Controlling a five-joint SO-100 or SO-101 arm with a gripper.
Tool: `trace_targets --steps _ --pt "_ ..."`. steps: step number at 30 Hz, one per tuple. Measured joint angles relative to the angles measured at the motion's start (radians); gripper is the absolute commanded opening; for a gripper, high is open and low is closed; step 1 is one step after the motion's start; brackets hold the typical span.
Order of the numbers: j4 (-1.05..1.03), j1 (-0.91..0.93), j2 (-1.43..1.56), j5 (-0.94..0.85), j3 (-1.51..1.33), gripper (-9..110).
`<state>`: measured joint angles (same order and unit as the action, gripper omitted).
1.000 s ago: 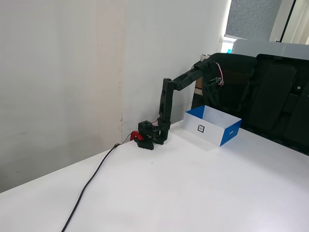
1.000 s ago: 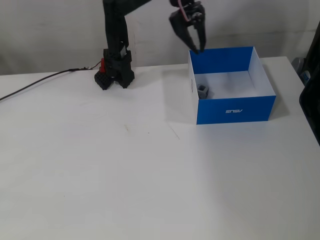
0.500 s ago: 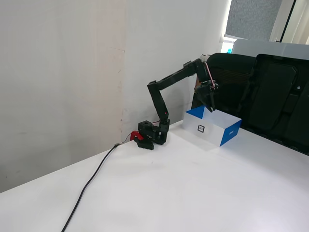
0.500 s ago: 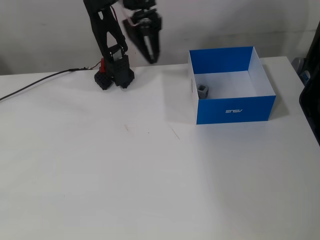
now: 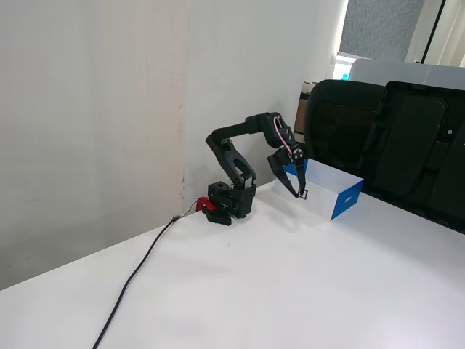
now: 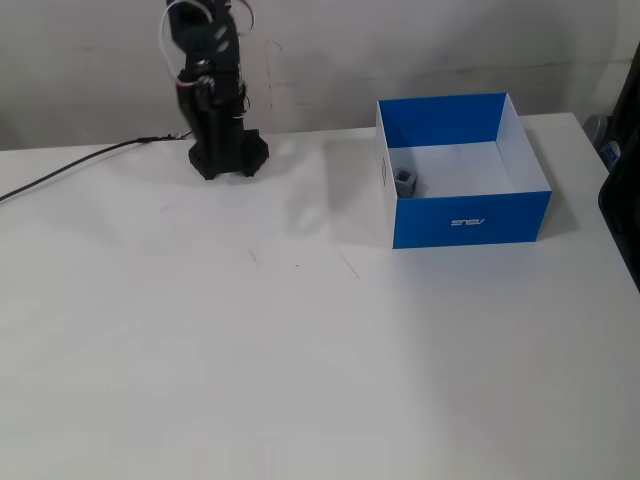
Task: Grasp the gray block and put it in the box.
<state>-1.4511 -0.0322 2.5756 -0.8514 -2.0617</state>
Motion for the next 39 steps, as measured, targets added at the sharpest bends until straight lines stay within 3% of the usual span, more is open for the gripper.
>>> trace_targets --steps 10,22,31,39 --pt "0.27 -0.143 0.181 -0.072 -0.37 0" --pt "0.595 -0.13 0.29 -0.043 -0.623 0" --pt "0.615 -0.017 0.411 0.137 -0.753 0" --pt "0.456 0.086 0.75 0.33 -0.911 1"
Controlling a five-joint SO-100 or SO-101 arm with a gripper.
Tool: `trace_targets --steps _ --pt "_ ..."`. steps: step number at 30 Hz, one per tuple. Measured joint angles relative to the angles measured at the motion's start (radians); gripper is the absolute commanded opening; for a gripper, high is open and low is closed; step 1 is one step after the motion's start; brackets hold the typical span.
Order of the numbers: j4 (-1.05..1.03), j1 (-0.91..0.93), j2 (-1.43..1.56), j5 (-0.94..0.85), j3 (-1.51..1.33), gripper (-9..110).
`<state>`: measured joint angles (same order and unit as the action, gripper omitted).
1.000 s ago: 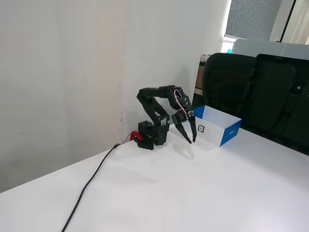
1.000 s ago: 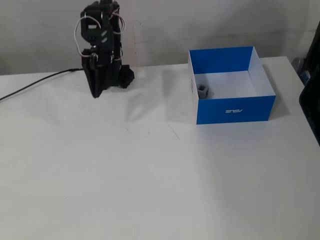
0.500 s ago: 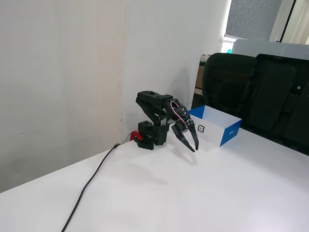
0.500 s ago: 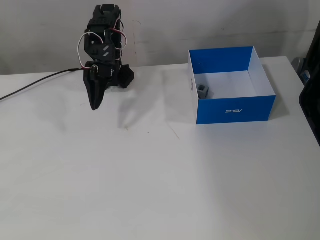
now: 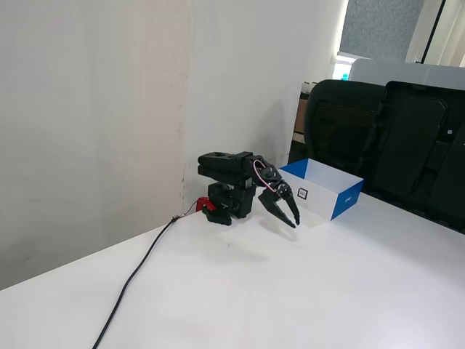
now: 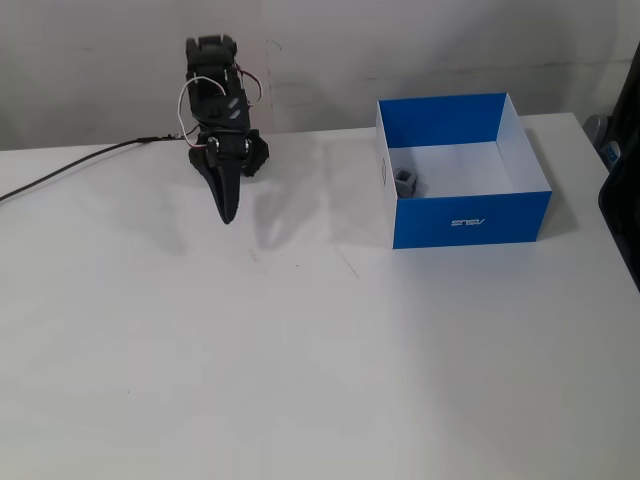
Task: Grasp the gray block and put it in the box.
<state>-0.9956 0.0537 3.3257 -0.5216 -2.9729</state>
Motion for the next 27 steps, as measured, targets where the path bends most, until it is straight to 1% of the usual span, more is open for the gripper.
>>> trace_targets --steps 4,12,18,21,27 --pt "-0.012 0.032 0.044 0.077 -0.054 1" --pt "0.051 0.0 0.054 0.279 -0.117 0" --pt "0.051 -0.011 0.054 0.344 -0.12 0" --pt "0.008 -0.028 0.054 0.368 -0.121 0" --pt "-0.029 -0.032 0.054 0.376 -0.121 0"
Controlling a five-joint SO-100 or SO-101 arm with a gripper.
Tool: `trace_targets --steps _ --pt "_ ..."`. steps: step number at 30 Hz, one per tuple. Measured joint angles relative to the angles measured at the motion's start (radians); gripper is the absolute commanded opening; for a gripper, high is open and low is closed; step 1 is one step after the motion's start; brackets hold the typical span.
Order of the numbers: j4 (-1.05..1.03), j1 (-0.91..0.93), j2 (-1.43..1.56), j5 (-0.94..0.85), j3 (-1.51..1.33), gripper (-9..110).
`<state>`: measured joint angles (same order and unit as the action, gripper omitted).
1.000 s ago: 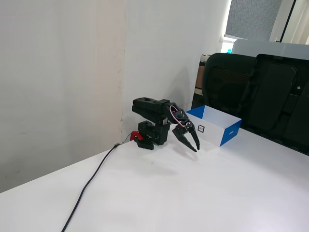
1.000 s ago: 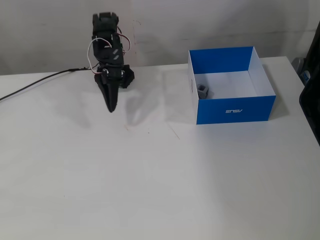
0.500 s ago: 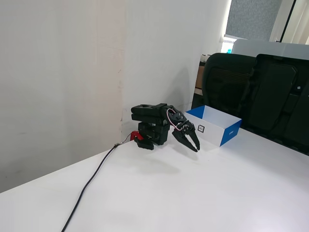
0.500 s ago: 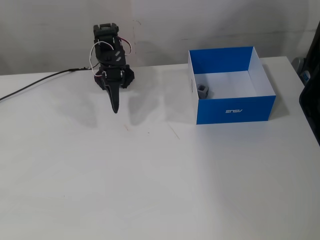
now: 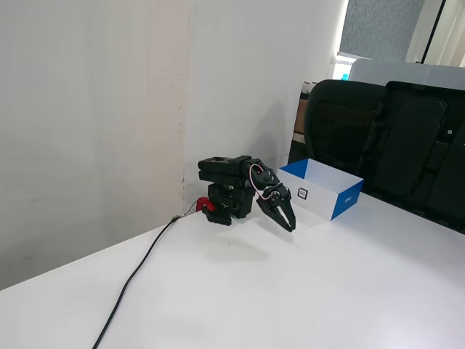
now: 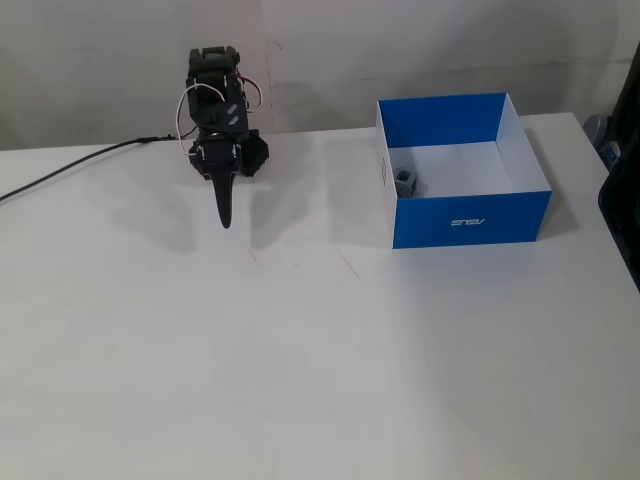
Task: Grasp the gray block and put it in the box.
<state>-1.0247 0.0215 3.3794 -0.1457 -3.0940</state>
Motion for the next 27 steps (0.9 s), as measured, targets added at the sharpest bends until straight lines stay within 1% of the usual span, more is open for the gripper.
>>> trace_targets --steps 8,27 --pt "-0.002 -0.018 0.0 0.0 0.0 0" --pt "-0.002 0.014 0.0 0.014 0.0 0"
